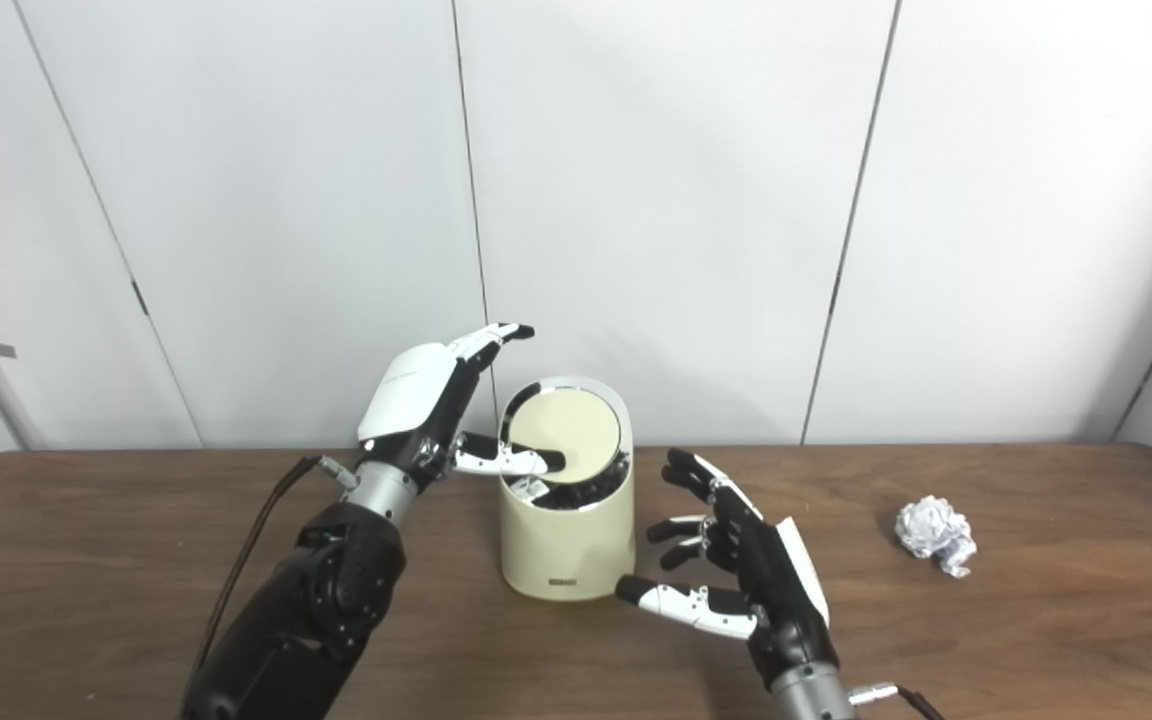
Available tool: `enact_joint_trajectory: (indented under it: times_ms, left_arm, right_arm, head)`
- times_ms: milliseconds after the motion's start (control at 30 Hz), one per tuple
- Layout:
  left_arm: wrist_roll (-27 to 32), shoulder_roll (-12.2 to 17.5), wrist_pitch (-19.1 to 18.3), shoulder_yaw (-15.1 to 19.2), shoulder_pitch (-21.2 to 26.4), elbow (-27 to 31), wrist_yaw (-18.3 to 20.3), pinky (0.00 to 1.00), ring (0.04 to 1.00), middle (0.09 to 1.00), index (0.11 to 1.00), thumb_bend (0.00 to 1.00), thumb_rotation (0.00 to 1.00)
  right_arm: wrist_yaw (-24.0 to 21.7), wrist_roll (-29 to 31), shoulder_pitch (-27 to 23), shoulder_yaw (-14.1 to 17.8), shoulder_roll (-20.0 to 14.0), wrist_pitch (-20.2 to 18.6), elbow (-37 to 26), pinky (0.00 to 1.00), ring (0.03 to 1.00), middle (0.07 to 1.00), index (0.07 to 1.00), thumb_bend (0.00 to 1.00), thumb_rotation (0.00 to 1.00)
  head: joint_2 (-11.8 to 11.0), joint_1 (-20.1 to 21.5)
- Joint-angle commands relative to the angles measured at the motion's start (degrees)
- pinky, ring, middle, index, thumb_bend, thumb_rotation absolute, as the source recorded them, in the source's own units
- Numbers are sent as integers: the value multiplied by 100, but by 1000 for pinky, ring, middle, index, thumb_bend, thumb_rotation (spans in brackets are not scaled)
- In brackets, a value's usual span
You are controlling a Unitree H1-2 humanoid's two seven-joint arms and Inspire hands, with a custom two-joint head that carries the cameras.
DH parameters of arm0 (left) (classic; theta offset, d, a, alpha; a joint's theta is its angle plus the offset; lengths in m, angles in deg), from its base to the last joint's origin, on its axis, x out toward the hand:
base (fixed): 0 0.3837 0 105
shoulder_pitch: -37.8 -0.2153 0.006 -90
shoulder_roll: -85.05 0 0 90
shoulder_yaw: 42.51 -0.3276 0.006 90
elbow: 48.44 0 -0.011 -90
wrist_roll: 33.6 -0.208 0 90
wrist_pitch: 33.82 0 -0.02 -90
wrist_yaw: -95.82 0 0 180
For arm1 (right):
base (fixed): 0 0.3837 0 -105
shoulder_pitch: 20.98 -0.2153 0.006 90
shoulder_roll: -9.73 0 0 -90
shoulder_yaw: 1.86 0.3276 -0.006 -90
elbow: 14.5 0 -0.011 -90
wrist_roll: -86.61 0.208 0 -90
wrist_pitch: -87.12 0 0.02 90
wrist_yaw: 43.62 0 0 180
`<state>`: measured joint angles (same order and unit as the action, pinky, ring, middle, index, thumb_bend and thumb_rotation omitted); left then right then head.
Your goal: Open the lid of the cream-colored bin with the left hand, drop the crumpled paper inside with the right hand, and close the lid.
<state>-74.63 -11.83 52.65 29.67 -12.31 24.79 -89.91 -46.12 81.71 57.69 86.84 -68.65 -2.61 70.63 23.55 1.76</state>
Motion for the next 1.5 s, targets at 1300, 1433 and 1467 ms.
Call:
enact_joint_trajectory:
  times_ms: [1300, 1433, 1467]
  left_arm:
    - [-2403, 523, -690, -1833, 634, -77, 1472, 847, 947, 940, 933, 1000, 142]
    - [-2518, 585, -663, -2000, 631, -262, 1480, 830, 936, 937, 931, 1000, 165]
    - [-2533, 588, -665, -2022, 621, -310, 1469, 820, 930, 935, 928, 1000, 165]
  right_arm:
    - [-17, -12, -153, -6, -47, -161, -538, 468, 607, 839, 843, 718, 304]
    - [12, -81, -155, -11, -64, -150, -544, 468, 606, 835, 843, 743, 341]
    - [6, -60, -152, -4, -61, -173, -559, 470, 607, 835, 843, 742, 340]
  head:
    - [223, -63]
    - [236, -65]
    - [238, -72]
